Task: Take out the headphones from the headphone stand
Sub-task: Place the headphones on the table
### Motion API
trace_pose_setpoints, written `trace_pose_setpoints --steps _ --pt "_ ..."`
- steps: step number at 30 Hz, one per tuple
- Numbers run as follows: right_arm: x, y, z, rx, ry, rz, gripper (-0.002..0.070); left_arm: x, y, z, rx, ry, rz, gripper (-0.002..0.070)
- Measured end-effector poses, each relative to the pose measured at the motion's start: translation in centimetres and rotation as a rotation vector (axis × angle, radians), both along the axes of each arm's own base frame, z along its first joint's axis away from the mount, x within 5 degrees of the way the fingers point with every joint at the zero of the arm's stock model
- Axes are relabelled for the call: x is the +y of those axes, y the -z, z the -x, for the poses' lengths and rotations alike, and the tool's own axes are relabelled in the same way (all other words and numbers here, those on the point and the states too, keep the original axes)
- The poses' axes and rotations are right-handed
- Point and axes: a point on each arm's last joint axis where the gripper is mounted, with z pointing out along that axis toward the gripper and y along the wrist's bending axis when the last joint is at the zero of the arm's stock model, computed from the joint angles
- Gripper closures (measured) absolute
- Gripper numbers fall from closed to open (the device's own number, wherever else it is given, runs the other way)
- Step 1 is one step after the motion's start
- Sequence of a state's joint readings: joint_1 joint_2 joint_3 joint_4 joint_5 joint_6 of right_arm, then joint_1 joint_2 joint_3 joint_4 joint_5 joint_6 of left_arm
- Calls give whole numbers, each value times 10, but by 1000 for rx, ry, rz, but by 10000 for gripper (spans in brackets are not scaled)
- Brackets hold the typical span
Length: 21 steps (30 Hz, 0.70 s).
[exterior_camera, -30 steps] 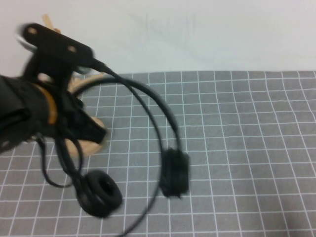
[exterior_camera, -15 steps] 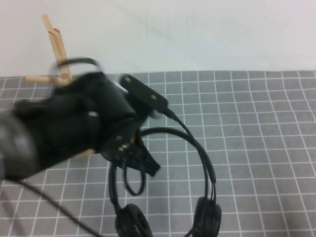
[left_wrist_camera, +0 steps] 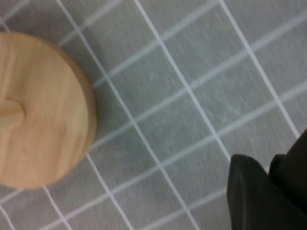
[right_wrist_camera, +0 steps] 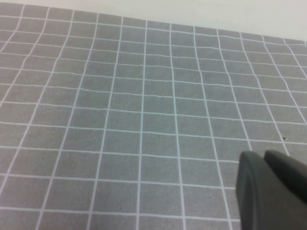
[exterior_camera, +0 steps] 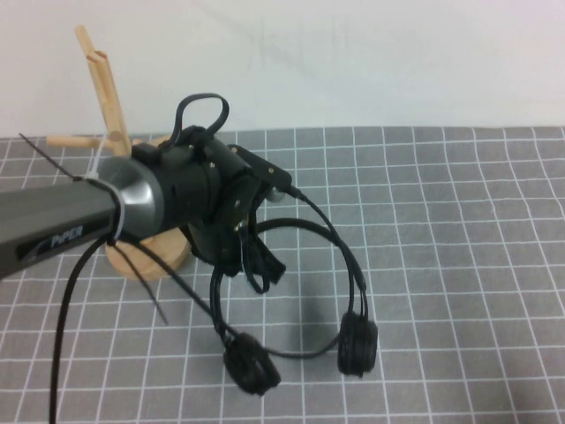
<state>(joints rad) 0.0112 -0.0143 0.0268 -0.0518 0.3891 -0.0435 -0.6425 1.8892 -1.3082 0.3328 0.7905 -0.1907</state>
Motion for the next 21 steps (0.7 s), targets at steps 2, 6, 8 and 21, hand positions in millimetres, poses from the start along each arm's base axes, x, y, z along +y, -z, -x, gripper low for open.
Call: trace_pose_setpoints --steps 2,6,8,21 --pt "0 0 0 0 0 0 683 -1 0 -7 -5 -11 11 629" --pt "0 0 0 0 0 0 683 -4 3 -14 -11 -12 17 629" --pt "0 0 0 0 0 0 683 -4 6 -16 -11 -11 16 629" --pt "-1 0 0 0 3 40 683 -5 15 -19 3 21 -6 554"
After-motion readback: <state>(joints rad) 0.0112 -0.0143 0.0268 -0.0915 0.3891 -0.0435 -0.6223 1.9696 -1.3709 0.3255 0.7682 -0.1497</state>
